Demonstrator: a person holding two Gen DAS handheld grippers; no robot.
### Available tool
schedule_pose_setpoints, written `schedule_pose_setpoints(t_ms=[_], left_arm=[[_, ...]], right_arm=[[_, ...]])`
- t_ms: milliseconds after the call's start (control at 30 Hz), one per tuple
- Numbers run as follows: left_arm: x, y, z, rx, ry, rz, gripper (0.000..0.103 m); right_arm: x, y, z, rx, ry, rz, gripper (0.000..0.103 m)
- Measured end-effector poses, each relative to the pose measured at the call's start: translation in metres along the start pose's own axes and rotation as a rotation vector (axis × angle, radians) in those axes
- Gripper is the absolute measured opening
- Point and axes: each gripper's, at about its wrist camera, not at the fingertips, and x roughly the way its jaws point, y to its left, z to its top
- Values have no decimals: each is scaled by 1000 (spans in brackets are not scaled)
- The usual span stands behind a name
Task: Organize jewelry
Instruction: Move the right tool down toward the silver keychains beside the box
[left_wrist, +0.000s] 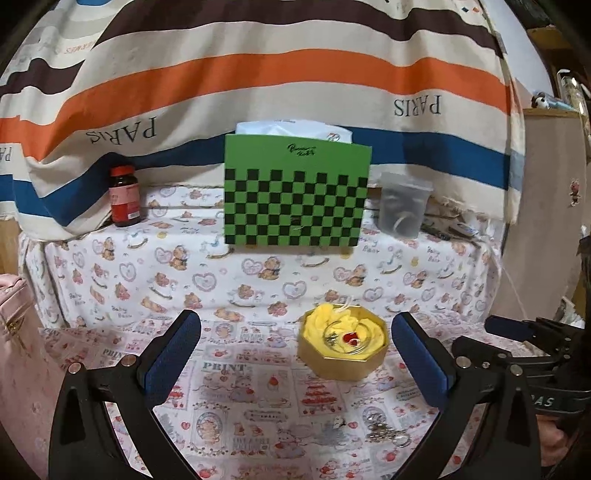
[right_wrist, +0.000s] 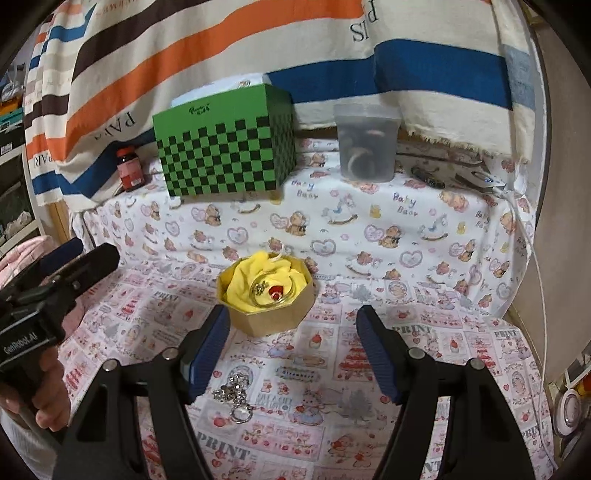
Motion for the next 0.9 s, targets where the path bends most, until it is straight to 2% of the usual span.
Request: schedule_pose_setpoints(t_ms=[233, 400, 567, 700, 900], left_arm=[[3, 0, -4, 14, 8, 23, 102], [-2, 4, -3, -8, -15, 36, 102], [1, 9, -2, -30, -11, 67, 102], [7, 13, -4, -48, 12, 82, 102], [14, 14, -7, -52, 32, 134, 102]], right_arm=[[8, 1, -3, 9, 49, 31, 69], [20, 4, -8, 23, 120, 92, 69], [38, 19, -20, -32, 192, 120, 68], [54, 31, -31, -74, 259, 161, 56], [74, 30, -35, -50, 327, 227, 36]])
